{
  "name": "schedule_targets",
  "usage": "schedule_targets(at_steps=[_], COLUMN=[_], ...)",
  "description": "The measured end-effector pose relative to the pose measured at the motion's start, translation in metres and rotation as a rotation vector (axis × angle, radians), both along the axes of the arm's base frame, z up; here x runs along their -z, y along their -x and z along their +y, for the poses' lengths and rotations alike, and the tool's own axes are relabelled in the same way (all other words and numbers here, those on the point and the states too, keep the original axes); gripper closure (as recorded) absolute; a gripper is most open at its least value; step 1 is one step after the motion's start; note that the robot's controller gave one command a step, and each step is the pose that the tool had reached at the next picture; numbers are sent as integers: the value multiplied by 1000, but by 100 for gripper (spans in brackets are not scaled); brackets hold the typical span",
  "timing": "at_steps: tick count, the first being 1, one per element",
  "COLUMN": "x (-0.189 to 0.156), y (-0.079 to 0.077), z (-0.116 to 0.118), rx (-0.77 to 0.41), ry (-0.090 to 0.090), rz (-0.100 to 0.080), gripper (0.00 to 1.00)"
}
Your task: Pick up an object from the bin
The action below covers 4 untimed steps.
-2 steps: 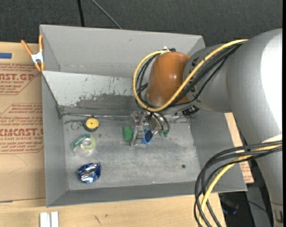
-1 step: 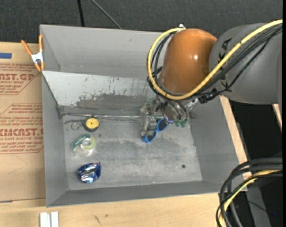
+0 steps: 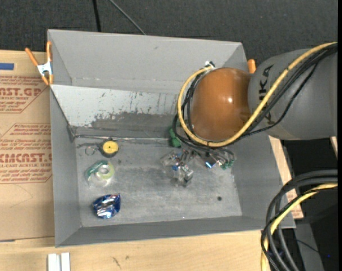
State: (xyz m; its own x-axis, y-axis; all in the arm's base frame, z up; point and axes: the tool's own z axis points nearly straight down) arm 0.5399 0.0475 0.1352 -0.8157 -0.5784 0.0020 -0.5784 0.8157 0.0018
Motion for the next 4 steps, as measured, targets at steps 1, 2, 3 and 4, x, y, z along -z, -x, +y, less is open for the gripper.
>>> schedule_targets(at_steps=[1,2,3,4], x=[-43,-94,-93,34], y=[7,-23,-22,37], z=[14,75,73,109], rx=[-763,-1368,-1365,-1551], ry=[-2,-5,-6,-11], rz=[-6,-8,-5,4], gripper=[100,100,0,0])
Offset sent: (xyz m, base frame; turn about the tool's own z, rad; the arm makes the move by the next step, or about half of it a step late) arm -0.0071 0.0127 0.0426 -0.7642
